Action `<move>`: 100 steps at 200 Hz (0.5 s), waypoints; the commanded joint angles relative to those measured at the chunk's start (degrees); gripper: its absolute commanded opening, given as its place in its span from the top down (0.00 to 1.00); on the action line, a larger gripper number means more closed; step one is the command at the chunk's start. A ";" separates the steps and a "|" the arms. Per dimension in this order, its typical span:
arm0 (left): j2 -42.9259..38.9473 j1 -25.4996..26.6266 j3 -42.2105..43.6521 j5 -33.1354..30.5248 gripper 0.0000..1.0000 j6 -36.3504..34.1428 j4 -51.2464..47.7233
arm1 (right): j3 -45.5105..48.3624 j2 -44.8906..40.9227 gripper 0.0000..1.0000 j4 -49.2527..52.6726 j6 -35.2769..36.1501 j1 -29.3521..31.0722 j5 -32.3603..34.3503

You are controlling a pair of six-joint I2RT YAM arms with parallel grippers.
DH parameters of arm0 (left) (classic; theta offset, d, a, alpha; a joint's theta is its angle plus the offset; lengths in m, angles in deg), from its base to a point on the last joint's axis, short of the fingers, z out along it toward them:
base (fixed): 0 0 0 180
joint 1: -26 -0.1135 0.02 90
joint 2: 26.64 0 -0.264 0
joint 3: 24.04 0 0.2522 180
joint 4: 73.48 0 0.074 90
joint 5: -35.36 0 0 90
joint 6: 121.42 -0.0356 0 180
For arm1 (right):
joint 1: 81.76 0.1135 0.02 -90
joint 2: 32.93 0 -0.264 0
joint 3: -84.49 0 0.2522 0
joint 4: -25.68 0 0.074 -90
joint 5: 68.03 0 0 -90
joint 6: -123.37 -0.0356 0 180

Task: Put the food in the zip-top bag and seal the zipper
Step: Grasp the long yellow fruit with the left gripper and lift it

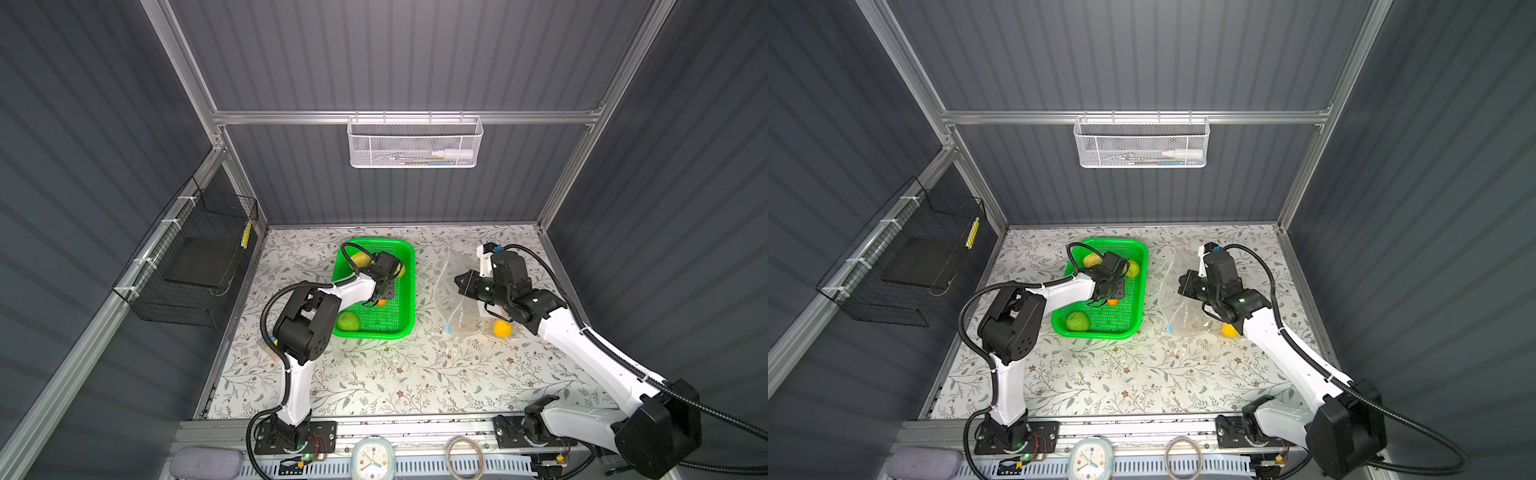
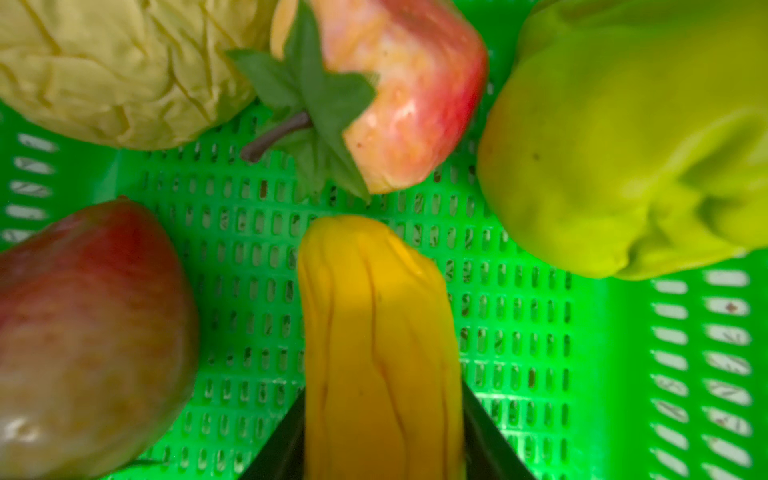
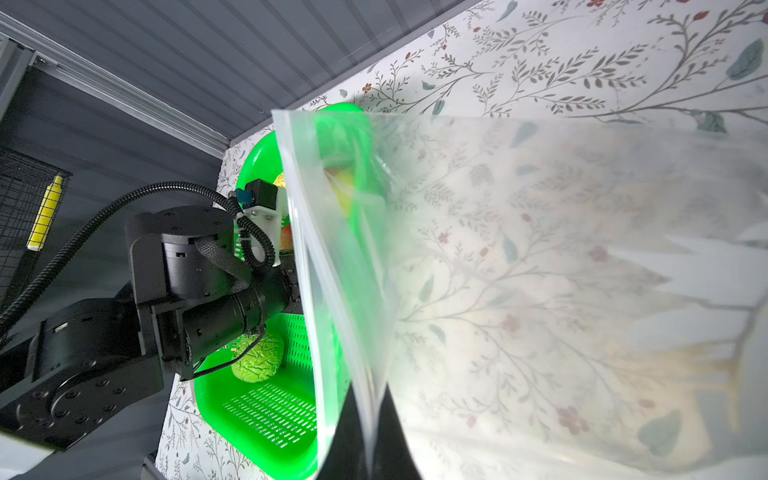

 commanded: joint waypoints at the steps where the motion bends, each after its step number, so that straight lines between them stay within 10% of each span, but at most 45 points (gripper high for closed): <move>1: -3.94 -0.38 1.43 1.47 0.56 0.34 -0.01 | 0.34 -0.41 1.00 0.22 0.69 -0.28 0.43; 100: -21.93 -0.21 10.76 13.44 0.60 6.02 10.11 | 0.09 0.33 1.00 -1.16 -0.34 -0.33 -0.96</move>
